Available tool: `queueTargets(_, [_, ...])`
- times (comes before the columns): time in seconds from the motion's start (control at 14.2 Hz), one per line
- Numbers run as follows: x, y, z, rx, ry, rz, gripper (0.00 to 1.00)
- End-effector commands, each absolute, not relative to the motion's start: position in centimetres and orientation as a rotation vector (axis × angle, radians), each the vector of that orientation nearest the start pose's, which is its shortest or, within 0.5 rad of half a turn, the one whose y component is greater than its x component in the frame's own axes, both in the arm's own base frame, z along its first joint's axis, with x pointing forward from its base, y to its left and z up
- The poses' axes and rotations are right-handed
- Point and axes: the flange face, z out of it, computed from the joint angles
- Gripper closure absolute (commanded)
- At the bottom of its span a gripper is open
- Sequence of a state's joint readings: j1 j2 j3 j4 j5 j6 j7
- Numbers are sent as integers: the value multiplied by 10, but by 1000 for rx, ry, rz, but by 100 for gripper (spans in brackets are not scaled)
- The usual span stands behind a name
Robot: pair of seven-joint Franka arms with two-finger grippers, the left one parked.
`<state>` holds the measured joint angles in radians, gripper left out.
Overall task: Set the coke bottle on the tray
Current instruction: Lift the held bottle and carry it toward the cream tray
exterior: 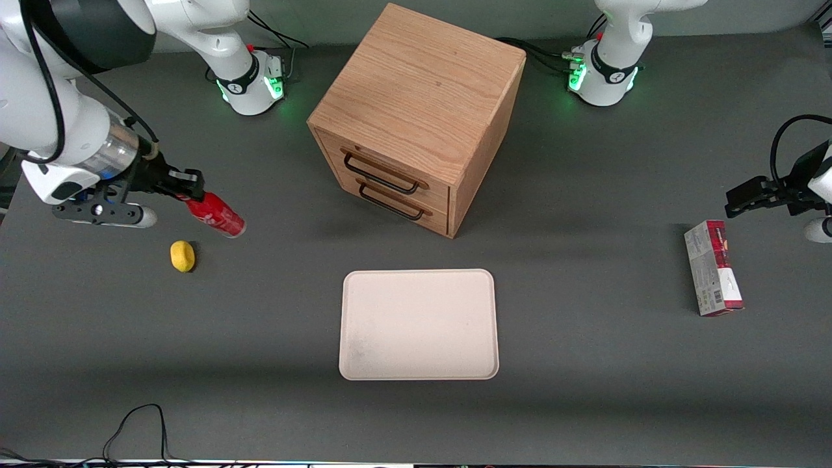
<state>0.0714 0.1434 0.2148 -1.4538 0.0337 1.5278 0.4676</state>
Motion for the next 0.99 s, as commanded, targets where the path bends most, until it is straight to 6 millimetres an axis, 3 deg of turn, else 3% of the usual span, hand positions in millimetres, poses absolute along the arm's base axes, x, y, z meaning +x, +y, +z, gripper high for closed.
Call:
queueTargets(0.0, [602,201,613,-2993,410,111,100])
queueTargets(0.14, [618,214,616,-2936,439,49,100])
queueTargets(0.28, [636,235,596,-2961,453,32,100])
queueTargets(0.35, [640,258,582,-2999,411,12,100])
queueTargets(0.56, [663,289,545,-3006,376,-74,100])
queueTargets(0.7, [679,311,500,-3023,362,-123,100])
queueTargets(0.92, [702,326,447,-3021,344,-181,100])
